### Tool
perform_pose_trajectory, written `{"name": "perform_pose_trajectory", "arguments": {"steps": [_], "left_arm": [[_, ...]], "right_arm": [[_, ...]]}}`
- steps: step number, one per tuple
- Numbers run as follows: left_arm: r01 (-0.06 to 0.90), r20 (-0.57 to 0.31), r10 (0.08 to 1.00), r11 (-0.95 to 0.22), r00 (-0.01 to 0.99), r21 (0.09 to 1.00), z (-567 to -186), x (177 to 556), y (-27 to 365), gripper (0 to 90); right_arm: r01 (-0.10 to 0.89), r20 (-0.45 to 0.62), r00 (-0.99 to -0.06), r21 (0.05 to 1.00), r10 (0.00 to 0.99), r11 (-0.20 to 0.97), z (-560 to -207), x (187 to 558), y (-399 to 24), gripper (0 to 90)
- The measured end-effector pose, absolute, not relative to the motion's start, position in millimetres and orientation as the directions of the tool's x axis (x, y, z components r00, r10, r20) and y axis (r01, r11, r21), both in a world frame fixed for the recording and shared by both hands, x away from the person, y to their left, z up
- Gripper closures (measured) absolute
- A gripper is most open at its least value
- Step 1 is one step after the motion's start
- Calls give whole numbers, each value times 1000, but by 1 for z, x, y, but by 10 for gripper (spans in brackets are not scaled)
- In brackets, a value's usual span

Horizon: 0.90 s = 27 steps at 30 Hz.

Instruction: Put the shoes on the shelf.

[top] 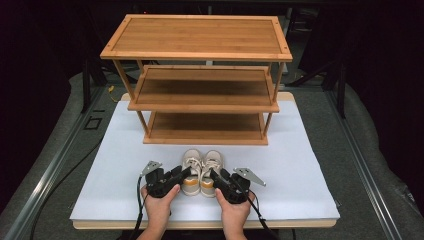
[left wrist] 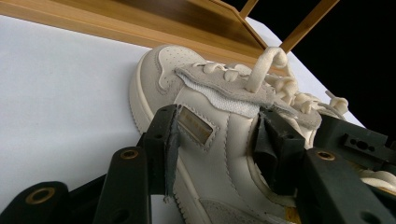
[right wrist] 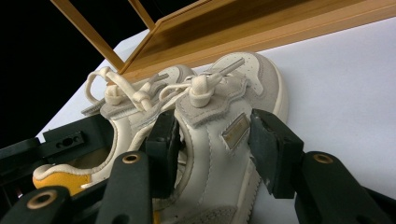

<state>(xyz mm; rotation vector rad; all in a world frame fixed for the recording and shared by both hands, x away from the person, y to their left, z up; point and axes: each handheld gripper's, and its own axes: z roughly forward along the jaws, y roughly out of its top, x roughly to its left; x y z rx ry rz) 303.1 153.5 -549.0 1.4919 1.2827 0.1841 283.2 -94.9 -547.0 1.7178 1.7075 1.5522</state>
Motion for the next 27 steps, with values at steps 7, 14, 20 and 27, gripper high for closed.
{"name": "perform_pose_trajectory", "arguments": {"steps": [7, 14, 20, 27], "left_arm": [[594, -501, 767, 199, 401, 779, -543, 303, 153, 530], [593, -498, 766, 194, 406, 782, -535, 304, 153, 531], [591, -498, 766, 195, 407, 783, -529, 303, 153, 532], [592, -498, 767, 196, 404, 782, -516, 302, 154, 532]], "right_arm": [[548, 475, -258, 789, 841, -277, -541, 283, -95, 535], [534, 469, -263, 799, 843, -277, -533, 283, -95, 535], [540, 477, -277, 796, 834, -275, -528, 283, -95, 535], [539, 484, -273, 792, 831, -285, -518, 282, -95, 535]]}}
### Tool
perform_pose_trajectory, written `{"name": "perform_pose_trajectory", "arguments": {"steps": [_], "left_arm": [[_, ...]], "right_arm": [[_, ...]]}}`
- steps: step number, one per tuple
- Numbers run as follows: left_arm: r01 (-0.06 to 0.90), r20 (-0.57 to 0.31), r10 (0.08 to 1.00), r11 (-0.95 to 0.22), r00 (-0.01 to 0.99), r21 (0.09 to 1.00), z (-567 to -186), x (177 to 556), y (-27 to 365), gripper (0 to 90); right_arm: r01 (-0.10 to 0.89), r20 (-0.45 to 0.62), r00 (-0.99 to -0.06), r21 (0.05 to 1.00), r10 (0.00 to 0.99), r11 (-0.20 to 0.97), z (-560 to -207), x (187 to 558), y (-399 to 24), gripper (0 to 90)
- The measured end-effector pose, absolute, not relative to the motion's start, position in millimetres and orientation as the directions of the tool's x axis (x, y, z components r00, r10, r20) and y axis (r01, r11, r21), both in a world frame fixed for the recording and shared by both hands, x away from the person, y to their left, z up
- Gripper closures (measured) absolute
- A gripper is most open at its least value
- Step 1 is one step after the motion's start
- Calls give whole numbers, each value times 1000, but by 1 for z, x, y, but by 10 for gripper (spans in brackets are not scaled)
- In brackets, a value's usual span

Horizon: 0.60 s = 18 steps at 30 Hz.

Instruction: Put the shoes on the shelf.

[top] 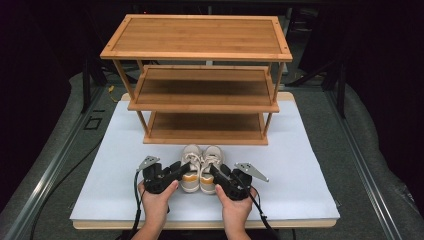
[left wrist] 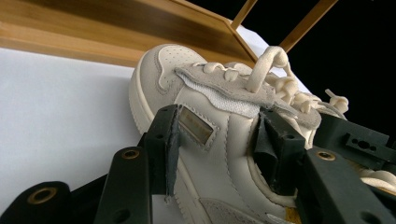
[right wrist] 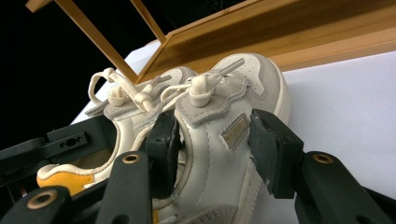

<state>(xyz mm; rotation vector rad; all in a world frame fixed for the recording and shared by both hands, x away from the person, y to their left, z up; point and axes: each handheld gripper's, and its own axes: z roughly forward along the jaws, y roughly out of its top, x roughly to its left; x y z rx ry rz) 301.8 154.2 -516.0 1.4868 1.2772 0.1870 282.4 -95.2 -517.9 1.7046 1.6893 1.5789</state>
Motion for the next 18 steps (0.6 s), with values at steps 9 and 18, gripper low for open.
{"name": "perform_pose_trajectory", "arguments": {"steps": [9, 18], "left_arm": [[571, -496, 763, 205, 416, 795, -495, 300, 156, 533], [561, -487, 762, 200, 427, 804, -481, 301, 157, 533]], "right_arm": [[512, 474, -291, 811, 831, -283, -496, 280, -93, 535], [496, 467, -305, 822, 830, -280, -482, 283, -94, 535]]}}
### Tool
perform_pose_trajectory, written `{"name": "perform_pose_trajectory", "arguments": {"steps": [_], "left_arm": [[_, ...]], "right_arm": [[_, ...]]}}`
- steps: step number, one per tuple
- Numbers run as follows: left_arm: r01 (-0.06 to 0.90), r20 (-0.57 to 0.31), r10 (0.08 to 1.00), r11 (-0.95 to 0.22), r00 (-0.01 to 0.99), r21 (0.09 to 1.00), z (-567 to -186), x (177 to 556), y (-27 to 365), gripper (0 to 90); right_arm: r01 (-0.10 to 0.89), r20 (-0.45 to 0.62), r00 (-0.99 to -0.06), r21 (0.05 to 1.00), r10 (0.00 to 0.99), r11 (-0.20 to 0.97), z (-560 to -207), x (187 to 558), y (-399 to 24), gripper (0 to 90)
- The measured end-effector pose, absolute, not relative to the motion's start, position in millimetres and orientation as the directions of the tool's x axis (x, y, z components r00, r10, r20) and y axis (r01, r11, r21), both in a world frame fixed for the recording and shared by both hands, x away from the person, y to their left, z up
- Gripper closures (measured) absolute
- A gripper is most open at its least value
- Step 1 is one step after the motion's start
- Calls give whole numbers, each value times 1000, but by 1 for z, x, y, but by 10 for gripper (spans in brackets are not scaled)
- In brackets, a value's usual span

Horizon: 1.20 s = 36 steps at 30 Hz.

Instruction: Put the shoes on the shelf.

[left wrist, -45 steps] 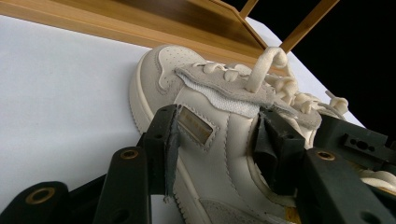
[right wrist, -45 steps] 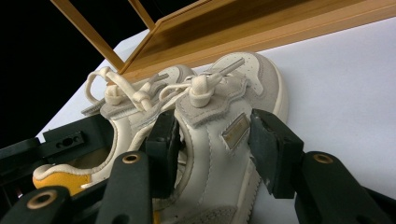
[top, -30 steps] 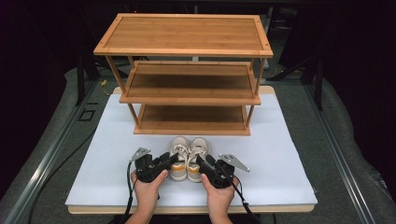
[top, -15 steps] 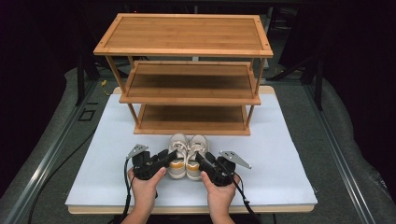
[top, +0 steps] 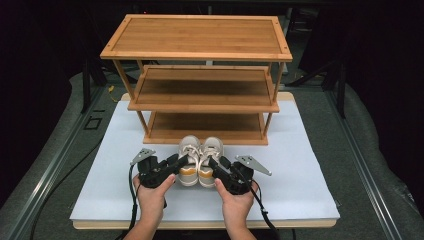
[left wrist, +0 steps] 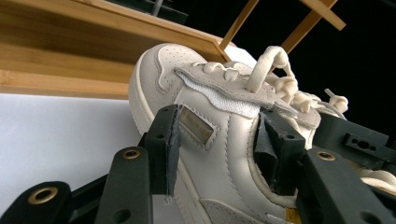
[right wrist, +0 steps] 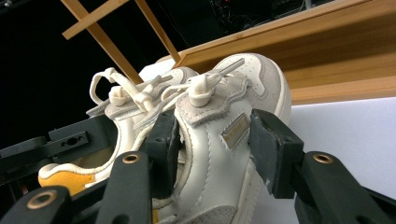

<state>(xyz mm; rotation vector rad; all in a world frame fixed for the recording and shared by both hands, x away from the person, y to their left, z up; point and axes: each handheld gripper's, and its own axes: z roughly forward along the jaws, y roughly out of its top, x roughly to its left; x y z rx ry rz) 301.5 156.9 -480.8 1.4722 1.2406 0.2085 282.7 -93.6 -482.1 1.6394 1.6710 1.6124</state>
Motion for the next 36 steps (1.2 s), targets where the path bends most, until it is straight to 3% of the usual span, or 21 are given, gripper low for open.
{"name": "perform_pose_trajectory", "arguments": {"steps": [36], "left_arm": [[530, -486, 746, 212, 455, 821, -437, 307, 158, 534]], "right_arm": [[452, 440, -329, 850, 836, -269, -438, 285, -95, 534]]}}
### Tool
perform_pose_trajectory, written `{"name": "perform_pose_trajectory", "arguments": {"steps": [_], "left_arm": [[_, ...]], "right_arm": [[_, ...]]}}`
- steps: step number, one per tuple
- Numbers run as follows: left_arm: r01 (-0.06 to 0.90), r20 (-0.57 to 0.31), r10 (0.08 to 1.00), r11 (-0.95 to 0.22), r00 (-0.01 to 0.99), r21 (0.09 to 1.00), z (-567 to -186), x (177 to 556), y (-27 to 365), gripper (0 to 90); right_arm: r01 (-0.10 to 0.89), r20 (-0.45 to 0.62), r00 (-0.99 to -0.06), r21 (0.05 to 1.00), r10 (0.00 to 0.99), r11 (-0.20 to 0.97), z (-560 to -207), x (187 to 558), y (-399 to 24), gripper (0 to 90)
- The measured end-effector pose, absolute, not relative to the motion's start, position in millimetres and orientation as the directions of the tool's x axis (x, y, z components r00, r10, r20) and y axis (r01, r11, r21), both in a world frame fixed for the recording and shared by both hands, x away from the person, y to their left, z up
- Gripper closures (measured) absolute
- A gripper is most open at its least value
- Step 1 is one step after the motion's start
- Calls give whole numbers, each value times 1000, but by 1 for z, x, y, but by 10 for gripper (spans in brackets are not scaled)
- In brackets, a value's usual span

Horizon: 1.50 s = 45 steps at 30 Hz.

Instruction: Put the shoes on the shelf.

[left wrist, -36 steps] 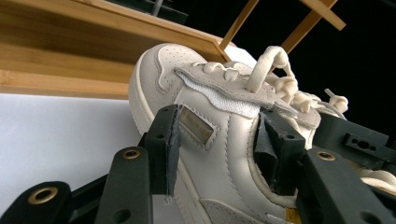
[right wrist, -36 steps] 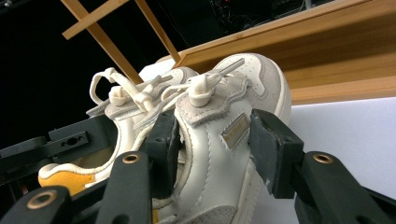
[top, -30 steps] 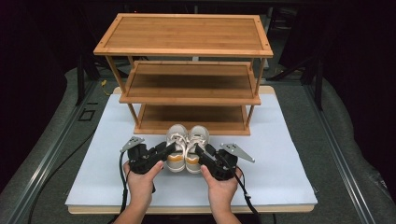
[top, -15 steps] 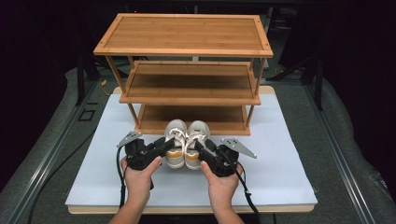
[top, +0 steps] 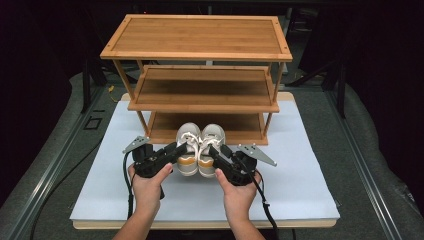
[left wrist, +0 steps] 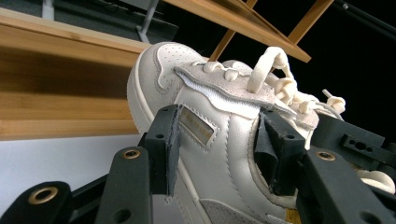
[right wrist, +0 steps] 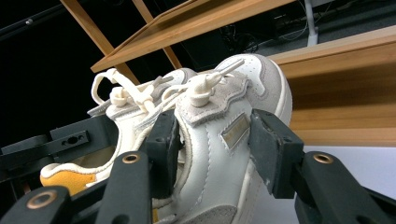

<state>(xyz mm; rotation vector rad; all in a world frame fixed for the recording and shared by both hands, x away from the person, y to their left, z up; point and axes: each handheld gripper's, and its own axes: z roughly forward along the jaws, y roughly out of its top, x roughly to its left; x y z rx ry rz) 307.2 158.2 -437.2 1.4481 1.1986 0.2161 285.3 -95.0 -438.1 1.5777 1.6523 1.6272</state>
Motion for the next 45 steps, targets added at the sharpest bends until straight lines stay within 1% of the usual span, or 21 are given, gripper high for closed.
{"name": "perform_pose_trajectory", "arguments": {"steps": [5, 7, 8, 10, 12, 14, 17, 18, 21, 24, 25, 34, 36, 37, 39, 40, 42, 43, 45], "left_arm": [[528, -485, 747, 213, 455, 822, -434, 308, 159, 534], [529, -484, 747, 210, 456, 822, -432, 308, 160, 534], [530, -486, 747, 212, 454, 821, -432, 308, 160, 534], [531, -483, 748, 208, 455, 822, -430, 308, 160, 534], [529, -485, 745, 211, 457, 822, -428, 308, 160, 534], [526, -484, 745, 211, 459, 824, -426, 309, 161, 534], [522, -480, 744, 209, 464, 827, -421, 310, 161, 534], [519, -477, 746, 207, 464, 829, -419, 310, 161, 534], [516, -480, 742, 212, 468, 830, -414, 312, 161, 535], [519, -484, 737, 212, 471, 828, -409, 315, 161, 536], [517, -482, 738, 211, 473, 830, -406, 315, 161, 536], [500, -481, 737, 223, 476, 837, -394, 321, 161, 536], [499, -482, 737, 226, 475, 837, -392, 323, 161, 536], [500, -482, 737, 226, 474, 836, -390, 323, 161, 536], [498, -477, 740, 222, 474, 838, -388, 325, 161, 536], [496, -477, 741, 224, 473, 839, -386, 325, 161, 536], [494, -476, 741, 225, 473, 840, -385, 326, 161, 536], [493, -475, 742, 224, 473, 841, -384, 327, 161, 536], [494, -478, 741, 227, 472, 839, -383, 328, 161, 536]], "right_arm": [[442, 443, -336, 853, 831, -277, -435, 287, -94, 534], [458, 444, -340, 848, 829, -266, -433, 286, -95, 534], [444, 445, -338, 852, 830, -276, -433, 287, -94, 534], [455, 439, -332, 850, 835, -266, -431, 287, -94, 534], [461, 443, -347, 848, 827, -261, -429, 286, -95, 534], [440, 446, -340, 854, 828, -279, -428, 287, -93, 534], [438, 446, -340, 854, 828, -280, -424, 288, -94, 534], [425, 449, -351, 858, 821, -287, -423, 289, -94, 534], [431, 443, -345, 858, 828, -280, -417, 290, -94, 534], [397, 445, -367, 869, 817, -295, -413, 295, -93, 534], [413, 437, -354, 866, 827, -281, -410, 294, -95, 534], [403, 432, -360, 872, 827, -279, -396, 301, -95, 535], [389, 435, -370, 875, 821, -288, -395, 303, -94, 535], [404, 431, -370, 872, 823, -275, -393, 302, -95, 535], [403, 428, -359, 873, 830, -275, -391, 304, -94, 536], [401, 433, -375, 873, 820, -278, -391, 305, -95, 536], [408, 433, -373, 871, 821, -274, -389, 305, -95, 537], [383, 432, -370, 877, 822, -289, -389, 307, -93, 537], [392, 427, -362, 876, 828, -281, -386, 307, -93, 537]]}}
